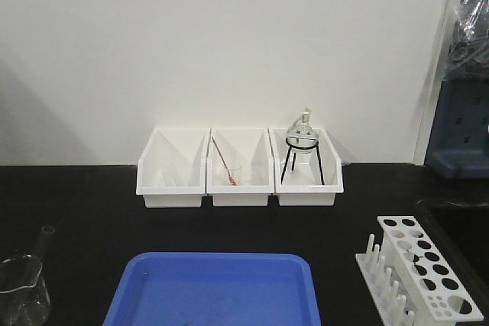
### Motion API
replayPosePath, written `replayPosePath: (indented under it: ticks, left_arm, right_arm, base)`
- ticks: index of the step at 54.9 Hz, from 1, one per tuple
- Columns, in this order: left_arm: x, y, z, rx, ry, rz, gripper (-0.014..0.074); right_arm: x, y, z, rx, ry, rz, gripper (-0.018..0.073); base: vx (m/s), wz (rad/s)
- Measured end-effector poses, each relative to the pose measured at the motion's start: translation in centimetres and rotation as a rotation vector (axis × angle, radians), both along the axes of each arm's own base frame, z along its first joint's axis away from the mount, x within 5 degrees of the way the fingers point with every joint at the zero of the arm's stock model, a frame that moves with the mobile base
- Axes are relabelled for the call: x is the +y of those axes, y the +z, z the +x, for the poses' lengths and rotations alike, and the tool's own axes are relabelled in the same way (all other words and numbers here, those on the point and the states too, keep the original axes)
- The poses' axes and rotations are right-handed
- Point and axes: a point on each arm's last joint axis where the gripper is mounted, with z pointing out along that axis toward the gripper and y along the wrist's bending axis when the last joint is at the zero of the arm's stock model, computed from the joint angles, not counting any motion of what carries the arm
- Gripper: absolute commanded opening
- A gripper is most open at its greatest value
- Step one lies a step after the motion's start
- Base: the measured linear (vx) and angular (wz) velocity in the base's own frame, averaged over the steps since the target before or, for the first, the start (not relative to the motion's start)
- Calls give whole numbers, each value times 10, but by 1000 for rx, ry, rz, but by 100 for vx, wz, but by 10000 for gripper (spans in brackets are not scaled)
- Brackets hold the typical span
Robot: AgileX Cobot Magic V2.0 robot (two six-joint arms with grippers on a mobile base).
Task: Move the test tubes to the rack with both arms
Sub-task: 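Reach the left gripper to the glass test tube in the beaker and grasp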
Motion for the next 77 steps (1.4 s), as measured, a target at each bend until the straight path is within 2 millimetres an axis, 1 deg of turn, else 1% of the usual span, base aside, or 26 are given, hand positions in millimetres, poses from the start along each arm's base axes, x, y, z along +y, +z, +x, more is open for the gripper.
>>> replayPosePath:
  ticks: [5,10,13,16,23,26,29,30,37,43,45,51,57,64,73,77]
  left_arm:
    - [0,24,7,39,2,0,1]
    - [0,35,20,113,3,-1,17]
    - [0,36,29,157,3,-1,32]
    - [0,32,39,209,3,-1,56]
    - [1,21,60,328,6,12,137]
    - [1,16,68,371,9,34,186]
    - [1,13,74,396,12,63,251]
    - [1,12,76,403,12,77,277]
    - [-1,8,90,413,8,149,419]
    - [-2,5,102,408,-6,186,509]
    - [-3,3,106,408,-11,198,529]
    - [-5,-6,121,429,-37,274,562]
    - [-9,-21,138,471,-80,378,567]
    - [-14,-39,160,493,-139,429,567]
    - [-14,-53,193,529,-142,489,567]
    - [-11,-56,213,548,-120,496,567]
  right_arm:
    - [0,21,8,27,-10,-43,-6]
    - [-1,33,21,70,-22,-95,0]
    - [-1,35,30,106,-24,-114,6]
    - [-1,37,38,134,-24,-121,22]
    - [-1,32,56,211,-20,-121,84]
    - [-1,28,63,245,-17,-112,126]
    - [-1,24,70,274,-14,-98,195]
    - [-1,23,71,282,-13,-91,204]
    - [-1,15,83,342,-10,-62,381]
    - [-1,10,91,378,-8,-54,503]
    - [-1,9,93,383,-7,-52,531]
    - [-1,7,97,389,-4,-51,574]
    - [-1,7,100,377,-1,-51,575]
    - [0,8,101,365,1,-51,575]
    - [0,9,101,359,1,-51,575]
    - [0,9,101,359,1,-51,575]
  base:
    - [0,0]
    - [0,0]
    - [0,0]
    - [0,0]
    - [0,0]
    - [0,0]
    - [0,0]
    - [0,0]
    - [0,0]
    - [0,0]
    - [0,0]
    - [0,0]
    - [0,0]
    - [0,0]
    - [0,0]
    - [0,0]
